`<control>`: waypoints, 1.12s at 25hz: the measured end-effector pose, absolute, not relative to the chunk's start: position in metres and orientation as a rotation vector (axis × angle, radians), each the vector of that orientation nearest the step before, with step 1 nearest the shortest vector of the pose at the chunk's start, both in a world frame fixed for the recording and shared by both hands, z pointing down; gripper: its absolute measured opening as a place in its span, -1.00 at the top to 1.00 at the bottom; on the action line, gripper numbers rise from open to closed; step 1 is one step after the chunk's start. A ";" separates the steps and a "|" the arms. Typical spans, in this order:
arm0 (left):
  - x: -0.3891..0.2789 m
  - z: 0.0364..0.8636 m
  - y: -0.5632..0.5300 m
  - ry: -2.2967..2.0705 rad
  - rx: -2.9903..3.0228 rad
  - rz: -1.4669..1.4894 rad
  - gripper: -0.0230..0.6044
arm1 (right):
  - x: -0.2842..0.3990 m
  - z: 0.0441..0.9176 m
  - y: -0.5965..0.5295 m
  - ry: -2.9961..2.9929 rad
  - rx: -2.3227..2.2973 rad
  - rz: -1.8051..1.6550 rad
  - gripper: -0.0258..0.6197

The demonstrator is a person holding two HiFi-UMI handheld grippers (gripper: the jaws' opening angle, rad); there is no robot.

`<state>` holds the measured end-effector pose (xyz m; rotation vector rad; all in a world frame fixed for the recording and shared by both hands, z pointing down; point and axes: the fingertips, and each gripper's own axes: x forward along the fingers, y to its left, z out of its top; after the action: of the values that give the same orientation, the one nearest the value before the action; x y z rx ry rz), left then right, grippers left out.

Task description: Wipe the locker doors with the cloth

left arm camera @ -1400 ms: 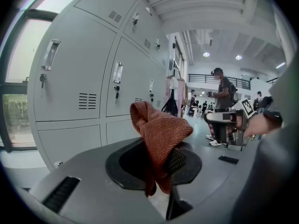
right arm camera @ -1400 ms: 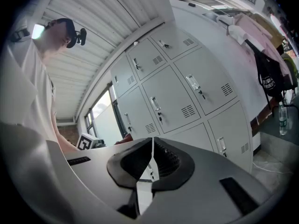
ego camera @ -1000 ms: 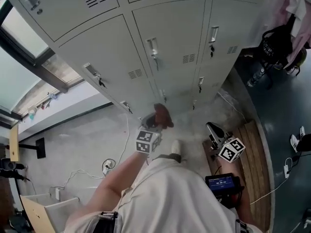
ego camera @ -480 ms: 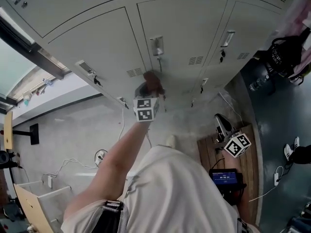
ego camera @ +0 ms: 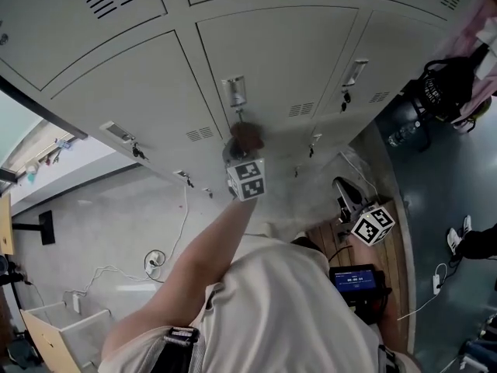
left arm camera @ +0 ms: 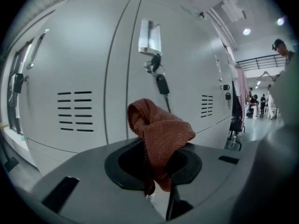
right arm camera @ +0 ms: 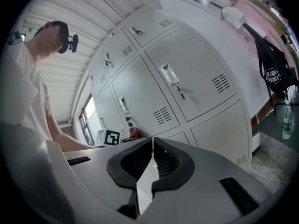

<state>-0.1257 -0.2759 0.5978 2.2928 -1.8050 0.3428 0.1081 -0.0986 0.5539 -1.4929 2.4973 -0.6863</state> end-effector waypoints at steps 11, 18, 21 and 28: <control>0.053 0.597 -0.291 -1.504 2.585 0.491 0.70 | 0.171 0.545 -0.122 2.543 -1.458 -0.675 0.85; 0.089 0.542 -0.291 -1.565 2.647 0.337 0.70 | 0.225 0.545 -0.126 2.520 -1.466 -0.695 0.85; 0.067 0.512 -0.291 -1.642 2.598 0.234 0.70 | 0.229 0.545 -0.135 2.537 -1.423 -0.702 0.85; -0.052 0.541 -0.282 -1.900 2.333 0.273 0.70 | 0.186 0.548 -0.155 2.647 -1.269 -0.721 0.85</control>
<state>-0.0519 -0.2818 0.5412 2.3328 -1.9002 0.2726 0.1856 -0.1554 0.5482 -1.2694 2.6468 -0.7206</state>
